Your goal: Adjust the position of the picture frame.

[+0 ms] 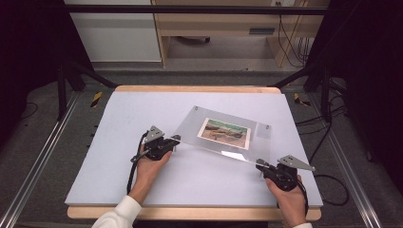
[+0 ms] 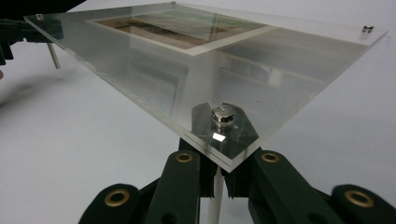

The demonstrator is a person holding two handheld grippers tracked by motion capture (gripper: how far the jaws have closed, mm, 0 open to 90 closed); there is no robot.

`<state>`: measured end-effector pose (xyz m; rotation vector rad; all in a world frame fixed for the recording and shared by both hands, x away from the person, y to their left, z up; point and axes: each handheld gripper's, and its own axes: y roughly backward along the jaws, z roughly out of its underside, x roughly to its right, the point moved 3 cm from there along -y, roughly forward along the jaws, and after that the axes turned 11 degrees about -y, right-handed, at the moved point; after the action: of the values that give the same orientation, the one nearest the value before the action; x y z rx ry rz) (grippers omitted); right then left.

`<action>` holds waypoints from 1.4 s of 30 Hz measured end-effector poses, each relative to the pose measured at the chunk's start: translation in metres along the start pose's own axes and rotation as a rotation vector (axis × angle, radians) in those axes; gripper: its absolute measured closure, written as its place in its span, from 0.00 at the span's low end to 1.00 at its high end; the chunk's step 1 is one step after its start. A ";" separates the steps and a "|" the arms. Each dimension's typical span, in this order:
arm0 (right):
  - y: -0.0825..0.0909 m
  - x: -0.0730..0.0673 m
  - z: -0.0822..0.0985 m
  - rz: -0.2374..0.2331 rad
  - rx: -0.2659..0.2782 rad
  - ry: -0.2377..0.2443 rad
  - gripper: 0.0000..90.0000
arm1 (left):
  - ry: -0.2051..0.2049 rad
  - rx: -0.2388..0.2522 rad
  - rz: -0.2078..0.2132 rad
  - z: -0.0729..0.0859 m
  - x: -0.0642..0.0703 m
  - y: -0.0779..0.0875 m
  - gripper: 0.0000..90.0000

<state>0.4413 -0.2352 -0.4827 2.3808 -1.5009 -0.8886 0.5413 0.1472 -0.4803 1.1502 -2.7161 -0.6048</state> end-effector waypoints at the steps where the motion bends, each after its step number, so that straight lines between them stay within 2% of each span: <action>1: 0.000 0.000 0.000 -0.001 0.003 0.000 0.94 | -0.004 0.002 0.001 -0.002 0.001 0.002 0.94; 5: 0.005 0.001 -0.005 -0.014 0.034 0.002 0.94 | -0.045 0.015 -0.015 -0.008 0.006 0.007 0.94; 7: 0.006 0.001 -0.007 -0.017 0.038 0.002 0.94 | -0.050 0.020 -0.016 -0.010 0.007 0.009 0.94; 8: 0.008 0.002 -0.011 -0.026 0.057 0.003 0.94 | -0.035 0.032 -0.004 -0.013 0.009 0.012 0.94; 12: 0.013 0.001 -0.020 -0.042 0.092 0.011 0.93 | -0.020 0.060 -0.007 -0.020 0.010 0.019 0.94; 18: 0.013 -0.005 -0.032 -0.069 0.105 0.036 0.92 | -0.002 0.085 -0.023 -0.026 0.007 0.029 0.94; 31: -0.002 -0.027 -0.055 -0.132 0.096 0.070 0.91 | 0.012 0.137 -0.102 -0.033 -0.008 0.061 0.94; 42: -0.027 -0.045 -0.074 -0.198 0.075 0.096 0.91 | 0.026 0.156 -0.165 -0.031 -0.026 0.086 0.94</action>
<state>0.4907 -0.1940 -0.4185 2.6220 -1.3030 -0.7558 0.5116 0.2101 -0.4163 1.4191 -2.7055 -0.3991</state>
